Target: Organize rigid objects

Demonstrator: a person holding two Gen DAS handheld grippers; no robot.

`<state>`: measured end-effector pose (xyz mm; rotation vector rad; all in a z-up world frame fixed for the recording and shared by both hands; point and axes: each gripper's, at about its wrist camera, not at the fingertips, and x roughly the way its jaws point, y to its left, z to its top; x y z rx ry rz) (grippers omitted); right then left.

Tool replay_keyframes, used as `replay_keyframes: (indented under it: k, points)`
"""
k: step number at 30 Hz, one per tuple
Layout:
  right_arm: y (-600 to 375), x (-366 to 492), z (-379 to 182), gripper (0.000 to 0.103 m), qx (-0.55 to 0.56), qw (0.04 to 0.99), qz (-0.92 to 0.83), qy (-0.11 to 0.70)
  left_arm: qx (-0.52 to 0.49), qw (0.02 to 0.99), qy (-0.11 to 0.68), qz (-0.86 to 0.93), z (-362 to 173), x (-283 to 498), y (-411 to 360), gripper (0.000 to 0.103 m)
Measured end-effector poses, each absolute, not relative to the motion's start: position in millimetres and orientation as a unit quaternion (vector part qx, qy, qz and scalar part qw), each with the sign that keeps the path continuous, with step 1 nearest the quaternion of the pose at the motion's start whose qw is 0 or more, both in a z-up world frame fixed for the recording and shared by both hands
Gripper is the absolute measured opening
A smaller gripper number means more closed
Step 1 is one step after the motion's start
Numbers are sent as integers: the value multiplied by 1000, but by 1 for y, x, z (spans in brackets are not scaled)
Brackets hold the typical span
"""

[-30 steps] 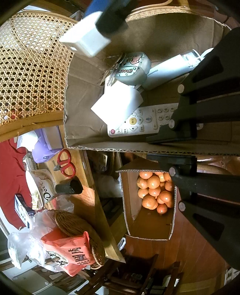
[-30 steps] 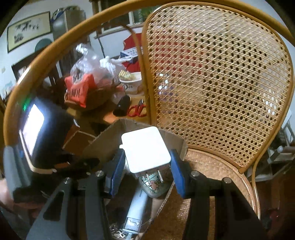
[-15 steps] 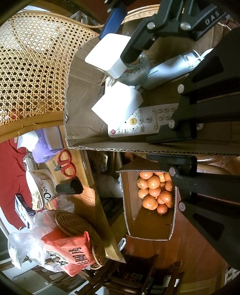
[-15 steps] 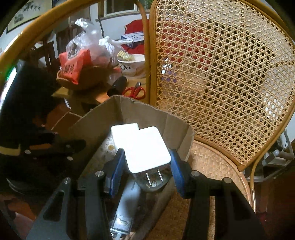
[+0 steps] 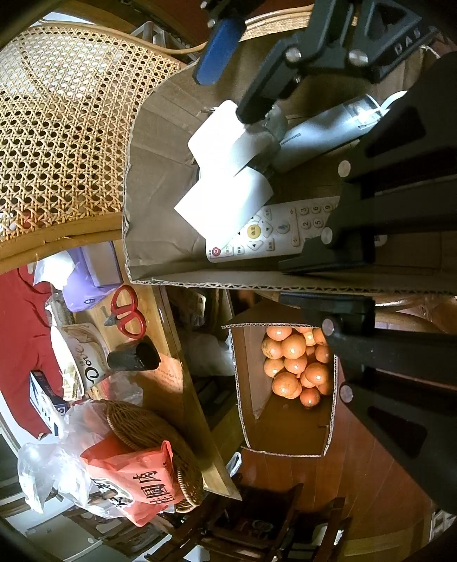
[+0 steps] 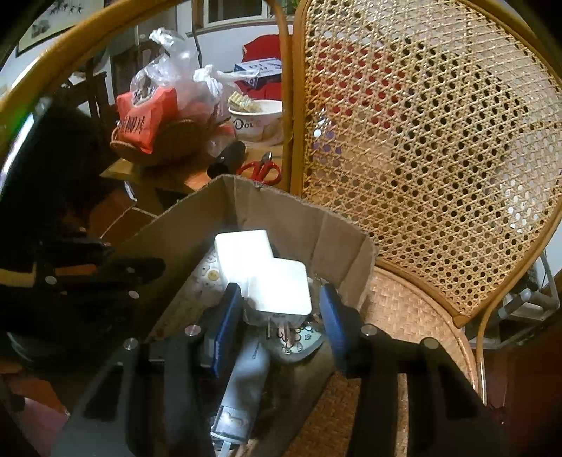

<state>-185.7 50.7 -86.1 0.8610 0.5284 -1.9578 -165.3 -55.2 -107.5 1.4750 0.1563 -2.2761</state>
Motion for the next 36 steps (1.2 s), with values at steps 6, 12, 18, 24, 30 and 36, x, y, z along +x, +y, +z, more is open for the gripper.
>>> replay_keyframes:
  k: [6,12,18,24,30,36]
  points:
    - [64,-190,-73,57,350,457,-796,187,529,213,53,-820,-106,-166,-53,11]
    - [80,-193,-62,68,350,451,-805,160,519,219,44,-825,-100,-164,-48,11]
    - [98,-196,-52,82,347,438,-816,145,495,228,33,-838,-80,-156,-37,12]
    - [120,-200,-41,97,348,419,-830,116,468,229,26,-853,-61,-145,-23,16]
    - [144,-197,-28,103,329,397,-850,108,422,237,17,-875,-36,-125,-6,52]
    - [169,-183,-16,103,296,372,-872,119,389,244,3,-888,-17,-109,10,85]
